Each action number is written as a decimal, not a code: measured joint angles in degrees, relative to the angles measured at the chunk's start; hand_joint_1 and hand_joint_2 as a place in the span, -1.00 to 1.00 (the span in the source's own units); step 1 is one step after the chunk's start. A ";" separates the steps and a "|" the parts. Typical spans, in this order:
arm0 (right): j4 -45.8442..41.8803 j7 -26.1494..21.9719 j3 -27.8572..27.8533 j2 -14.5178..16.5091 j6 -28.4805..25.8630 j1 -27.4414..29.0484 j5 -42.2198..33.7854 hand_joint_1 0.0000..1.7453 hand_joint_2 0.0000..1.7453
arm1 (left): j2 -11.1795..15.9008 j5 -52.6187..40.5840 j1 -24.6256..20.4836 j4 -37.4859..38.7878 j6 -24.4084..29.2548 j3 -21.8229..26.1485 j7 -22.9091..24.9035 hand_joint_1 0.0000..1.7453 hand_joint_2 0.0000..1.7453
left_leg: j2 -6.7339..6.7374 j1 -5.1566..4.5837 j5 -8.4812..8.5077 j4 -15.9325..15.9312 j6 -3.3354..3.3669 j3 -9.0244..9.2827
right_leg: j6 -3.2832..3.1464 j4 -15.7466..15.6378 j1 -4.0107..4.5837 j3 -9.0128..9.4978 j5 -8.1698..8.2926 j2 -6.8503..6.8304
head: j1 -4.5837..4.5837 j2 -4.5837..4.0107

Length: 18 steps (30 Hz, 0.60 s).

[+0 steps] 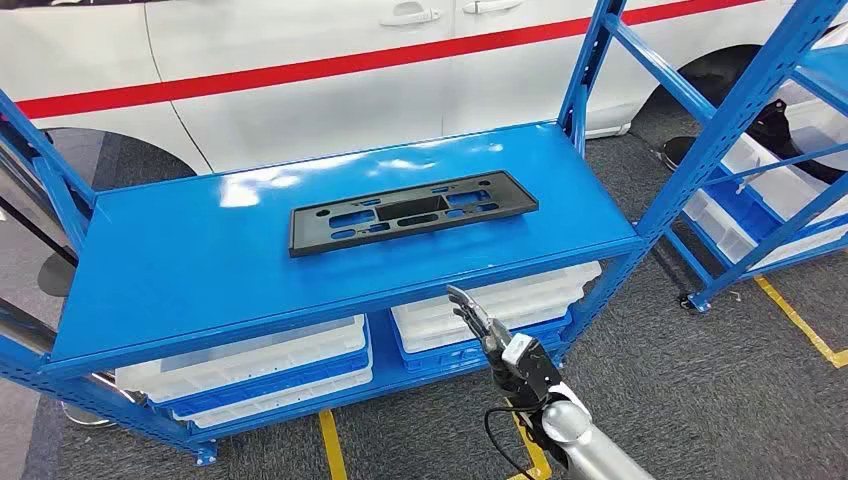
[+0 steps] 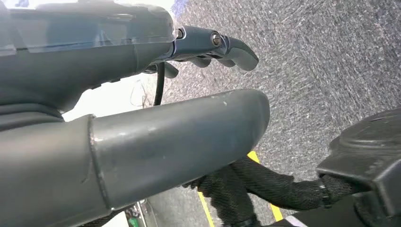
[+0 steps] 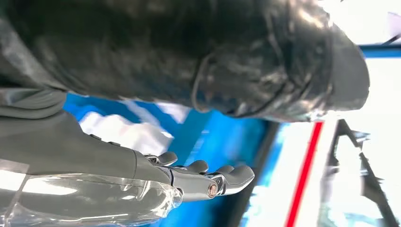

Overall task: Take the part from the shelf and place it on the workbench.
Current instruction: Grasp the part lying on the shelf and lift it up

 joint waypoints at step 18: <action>-13.74 5.98 -1.68 -1.32 -2.95 -2.35 6.53 -1.00 1.00 | 0.48 9.41 -6.12 2.57 0.23 -8.04 -4.16 -1.00 -1.00 | -0.04 -0.03 0.20 -0.01 0.09 -0.21 | 0.06 0.01 -0.02 -0.08 0.21 0.00 | 0.00 0.00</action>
